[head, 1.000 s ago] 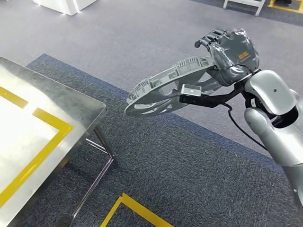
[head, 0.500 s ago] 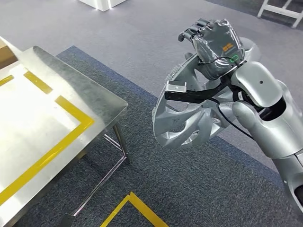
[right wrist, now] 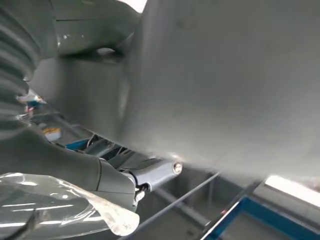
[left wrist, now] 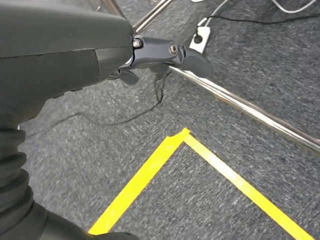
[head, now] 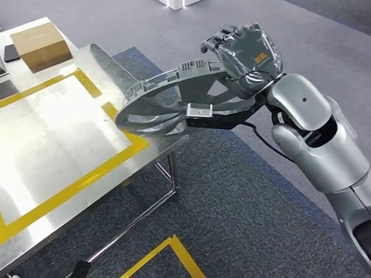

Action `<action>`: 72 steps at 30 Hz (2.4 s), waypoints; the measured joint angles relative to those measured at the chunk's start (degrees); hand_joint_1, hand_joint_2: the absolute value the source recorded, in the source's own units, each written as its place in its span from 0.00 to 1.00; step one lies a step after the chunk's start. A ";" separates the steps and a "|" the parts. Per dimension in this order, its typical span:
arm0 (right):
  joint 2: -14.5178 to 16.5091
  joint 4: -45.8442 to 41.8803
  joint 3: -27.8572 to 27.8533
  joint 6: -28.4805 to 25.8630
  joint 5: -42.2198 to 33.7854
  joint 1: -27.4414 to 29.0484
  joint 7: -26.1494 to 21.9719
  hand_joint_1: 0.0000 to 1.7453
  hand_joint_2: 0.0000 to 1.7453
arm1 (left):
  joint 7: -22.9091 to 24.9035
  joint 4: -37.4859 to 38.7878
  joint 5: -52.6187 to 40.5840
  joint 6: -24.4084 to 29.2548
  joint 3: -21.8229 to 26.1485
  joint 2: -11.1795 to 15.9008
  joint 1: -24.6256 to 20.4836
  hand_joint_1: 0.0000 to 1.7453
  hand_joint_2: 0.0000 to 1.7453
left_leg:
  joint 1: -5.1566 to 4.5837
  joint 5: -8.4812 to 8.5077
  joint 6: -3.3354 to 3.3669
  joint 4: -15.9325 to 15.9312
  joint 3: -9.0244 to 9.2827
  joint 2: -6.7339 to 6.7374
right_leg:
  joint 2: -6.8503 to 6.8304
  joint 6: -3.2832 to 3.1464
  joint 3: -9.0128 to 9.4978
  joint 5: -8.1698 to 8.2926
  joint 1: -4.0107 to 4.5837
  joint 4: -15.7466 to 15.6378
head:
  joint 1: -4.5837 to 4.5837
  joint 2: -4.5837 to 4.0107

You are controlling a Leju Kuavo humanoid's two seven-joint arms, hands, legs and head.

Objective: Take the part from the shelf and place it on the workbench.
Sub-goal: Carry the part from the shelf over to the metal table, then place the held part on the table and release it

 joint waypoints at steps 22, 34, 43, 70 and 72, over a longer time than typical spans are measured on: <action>8.52 5.82 8.40 -0.27 4.20 0.44 1.42 1.00 1.00 | 1.26 0.02 -3.18 -1.68 -1.24 -0.44 -0.97 0.00 1.00 | 0.09 0.56 0.62 -1.54 0.99 6.30 | -5.43 0.59 -2.97 -8.18 0.46 10.95 | -0.19 0.00; 11.23 7.80 9.53 -0.43 4.10 0.25 1.44 1.00 1.00 | 1.55 0.02 -3.79 -2.34 -1.33 -0.68 -0.81 0.00 1.00 | 0.58 -0.57 -2.06 0.47 0.00 1.14 | -2.07 -1.04 1.16 -0.33 -0.42 -0.62 | -0.55 0.01; 12.47 9.52 10.36 -0.60 4.22 0.38 1.35 1.00 1.00 | -0.26 0.02 -4.00 -3.77 -1.48 -1.03 -1.57 0.00 1.00 | 0.16 -0.90 -2.19 4.14 -1.20 8.82 | -8.82 -1.52 2.39 -1.40 0.23 -0.82 | -1.10 0.00; 14.80 11.61 10.24 -2.95 6.78 -1.55 3.94 1.00 1.00 | -4.56 0.02 -4.61 -9.35 -1.75 -1.98 -2.53 0.00 1.00 | 0.80 -6.25 -3.07 14.41 -6.78 6.39 | -6.11 -2.02 1.91 -0.45 0.04 -1.54 | -1.20 0.00; 15.03 12.00 9.90 -5.01 8.45 -1.38 5.70 1.00 1.00 | -5.57 0.02 -4.48 -10.69 -1.75 -1.99 -2.53 0.00 1.00 | 1.06 -2.87 -3.20 9.78 -4.56 6.60 | -6.80 -1.75 2.28 -0.78 -0.03 -1.51 | -1.20 0.00</action>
